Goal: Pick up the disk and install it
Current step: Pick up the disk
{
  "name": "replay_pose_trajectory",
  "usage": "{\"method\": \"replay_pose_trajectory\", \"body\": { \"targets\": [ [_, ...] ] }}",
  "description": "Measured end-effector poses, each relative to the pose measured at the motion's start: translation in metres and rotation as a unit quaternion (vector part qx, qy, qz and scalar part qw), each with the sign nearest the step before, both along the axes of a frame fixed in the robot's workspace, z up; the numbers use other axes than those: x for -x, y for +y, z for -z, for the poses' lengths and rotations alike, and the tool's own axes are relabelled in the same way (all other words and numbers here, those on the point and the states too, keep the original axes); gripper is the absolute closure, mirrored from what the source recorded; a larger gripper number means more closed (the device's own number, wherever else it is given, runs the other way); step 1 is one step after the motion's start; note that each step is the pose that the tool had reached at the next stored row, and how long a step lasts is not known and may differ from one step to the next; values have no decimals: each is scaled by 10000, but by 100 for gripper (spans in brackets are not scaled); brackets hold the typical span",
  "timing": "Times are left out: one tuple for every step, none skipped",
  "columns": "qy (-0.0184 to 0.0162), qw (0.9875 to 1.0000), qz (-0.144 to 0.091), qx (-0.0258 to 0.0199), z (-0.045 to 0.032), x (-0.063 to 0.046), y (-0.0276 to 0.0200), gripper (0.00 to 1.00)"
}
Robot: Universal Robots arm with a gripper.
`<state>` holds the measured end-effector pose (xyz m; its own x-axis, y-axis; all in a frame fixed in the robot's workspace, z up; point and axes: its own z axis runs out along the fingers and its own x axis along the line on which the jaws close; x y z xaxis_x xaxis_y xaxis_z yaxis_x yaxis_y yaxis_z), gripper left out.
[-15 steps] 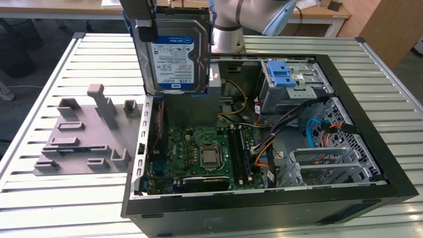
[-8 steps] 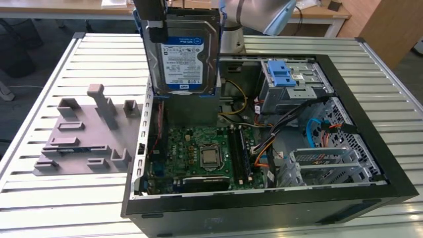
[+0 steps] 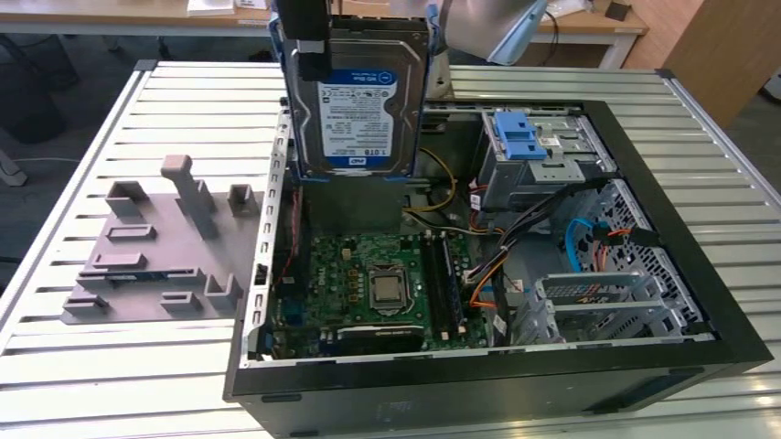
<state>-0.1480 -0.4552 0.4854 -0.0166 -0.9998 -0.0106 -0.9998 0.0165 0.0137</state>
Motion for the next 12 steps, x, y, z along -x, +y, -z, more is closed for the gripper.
{"method": "replay_pose_trajectory", "body": {
  "targets": [
    [0, 10000, 0, 0, 0, -19, -2, 63],
    [0, 10000, 0, 0, 0, -39, -4, 63],
    [0, 10000, 0, 1, 0, -59, -6, 63],
    [0, 10000, 0, 0, 1, -78, -8, 63],
    [0, 10000, 0, 0, 2, -97, -10, 63],
    [0, 10000, 0, 0, 2, -116, -12, 63],
    [0, 10000, 0, 0, 2, -135, -14, 63],
    [0, 10000, 0, 0, 3, -155, -17, 63],
    [0, 10000, 0, 0, 3, -174, -20, 63],
    [0, 10000, 0, 0, 3, -192, -23, 63],
    [0, 10000, 0, 0, 4, -210, -25, 63],
    [0, 10000, 0, 0, 4, -226, -28, 63]
  ]
}}
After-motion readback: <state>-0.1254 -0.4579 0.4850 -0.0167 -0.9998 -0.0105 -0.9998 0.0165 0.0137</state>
